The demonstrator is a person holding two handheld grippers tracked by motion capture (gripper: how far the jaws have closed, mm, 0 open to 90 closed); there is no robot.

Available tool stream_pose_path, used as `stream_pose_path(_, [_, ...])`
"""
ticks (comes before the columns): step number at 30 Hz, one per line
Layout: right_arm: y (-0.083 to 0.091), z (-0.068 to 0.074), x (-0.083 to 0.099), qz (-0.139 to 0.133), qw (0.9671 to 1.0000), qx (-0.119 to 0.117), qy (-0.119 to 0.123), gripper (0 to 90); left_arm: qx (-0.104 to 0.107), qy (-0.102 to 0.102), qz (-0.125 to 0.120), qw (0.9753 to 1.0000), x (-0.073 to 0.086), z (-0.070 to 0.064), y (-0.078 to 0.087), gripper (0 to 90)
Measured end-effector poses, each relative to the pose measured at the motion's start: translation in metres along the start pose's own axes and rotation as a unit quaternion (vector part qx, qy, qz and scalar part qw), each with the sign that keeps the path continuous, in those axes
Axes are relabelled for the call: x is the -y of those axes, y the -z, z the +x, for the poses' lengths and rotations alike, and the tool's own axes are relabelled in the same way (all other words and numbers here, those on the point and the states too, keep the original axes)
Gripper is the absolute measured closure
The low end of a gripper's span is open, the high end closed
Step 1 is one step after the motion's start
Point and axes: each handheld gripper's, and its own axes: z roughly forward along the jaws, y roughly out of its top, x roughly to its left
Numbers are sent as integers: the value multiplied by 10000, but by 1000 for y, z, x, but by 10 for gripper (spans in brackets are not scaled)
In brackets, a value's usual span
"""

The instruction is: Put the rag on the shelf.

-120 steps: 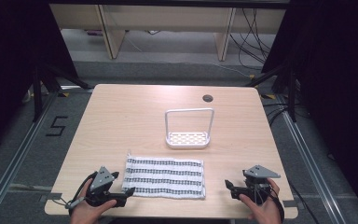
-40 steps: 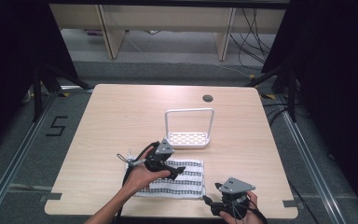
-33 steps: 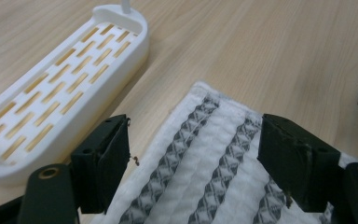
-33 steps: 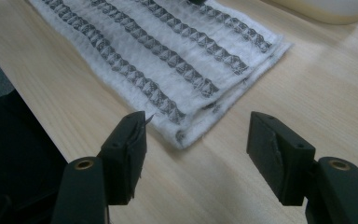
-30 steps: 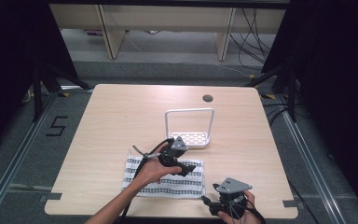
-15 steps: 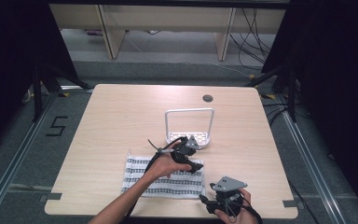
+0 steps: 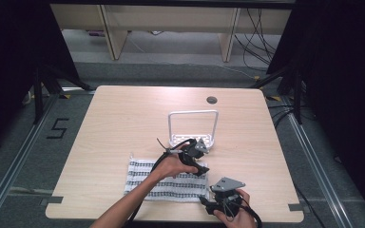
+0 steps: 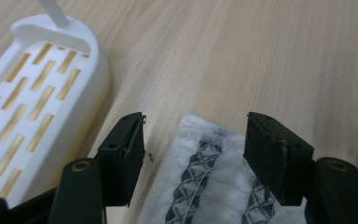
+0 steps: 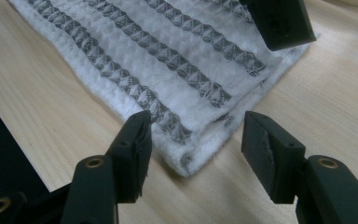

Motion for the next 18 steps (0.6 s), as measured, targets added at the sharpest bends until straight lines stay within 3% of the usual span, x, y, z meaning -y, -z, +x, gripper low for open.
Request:
stream_pose_path(4, [-2,-1,1,33,9999,1,95,453,92,-71,167,9998,-1,-2,-8,401])
stream_pose_path(6, [-3,0,1,90,10000,-33,21,467,162,-22,162,9997,-1,-1,-8,423])
stream_pose_path(8, [-4,-1,1,62,9999,17,153,491,190,-36,157,9997,-1,-1,-8,469])
stream_pose_path(11, [-4,-3,2,47,9998,59,205,580,260,-63,158,9995,0,-4,-6,553])
stream_pose_path(14, [-4,-7,1,38,9998,-50,175,710,344,22,156,9993,0,-3,-6,678])
stream_pose_path(15, [-4,-7,1,38,9998,-50,175,710,336,-14,156,9993,0,-2,-6,678])
stream_pose_path(16, [-5,-9,1,-34,9997,-48,252,740,353,55,150,9992,0,-1,-6,708])
stream_pose_path(17, [-4,-8,1,30,9999,-119,90,762,348,114,169,9992,0,-1,-5,742])
stream_pose_path(18, [-5,-9,0,22,9998,-121,158,778,409,176,173,9989,0,-1,-5,781])
